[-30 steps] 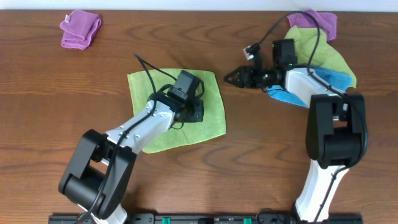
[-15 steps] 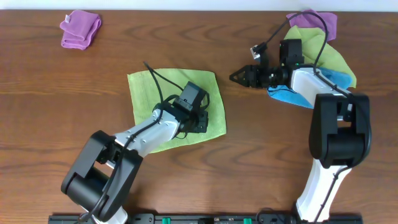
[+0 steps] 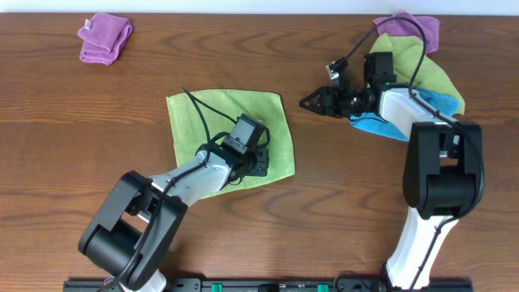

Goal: Fold the cloth

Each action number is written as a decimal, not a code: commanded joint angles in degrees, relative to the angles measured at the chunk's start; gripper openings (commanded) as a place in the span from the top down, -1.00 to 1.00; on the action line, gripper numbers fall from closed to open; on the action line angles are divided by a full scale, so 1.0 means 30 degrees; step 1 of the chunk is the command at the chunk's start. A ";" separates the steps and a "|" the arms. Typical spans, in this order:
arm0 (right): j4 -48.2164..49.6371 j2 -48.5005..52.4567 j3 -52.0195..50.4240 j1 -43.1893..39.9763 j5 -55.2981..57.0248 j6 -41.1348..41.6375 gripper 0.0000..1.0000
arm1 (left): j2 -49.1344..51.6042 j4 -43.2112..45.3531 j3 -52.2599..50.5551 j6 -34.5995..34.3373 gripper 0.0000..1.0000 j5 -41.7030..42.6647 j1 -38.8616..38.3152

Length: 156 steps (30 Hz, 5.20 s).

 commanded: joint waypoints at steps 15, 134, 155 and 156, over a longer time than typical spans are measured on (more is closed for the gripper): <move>-0.5479 0.0015 0.0197 0.1909 -0.0313 -0.2375 -0.06 | 0.0408 -0.6441 -0.1064 0.0430 0.88 -0.0466 -0.0066; 1.4076 0.4685 0.2739 0.3140 -0.6900 1.3733 -0.56 | 0.0393 -0.5661 -0.0969 0.1071 0.89 -0.0605 0.0211; 1.4885 0.4685 0.5523 -0.0007 -0.9041 1.4061 -0.47 | 0.0386 -0.6317 -0.0597 0.0197 0.89 -0.0991 0.0219; 1.4885 0.4685 0.5697 -0.0138 -0.9056 1.4061 -0.46 | 0.0379 -0.6331 -0.0313 0.0211 0.89 -0.1005 0.0226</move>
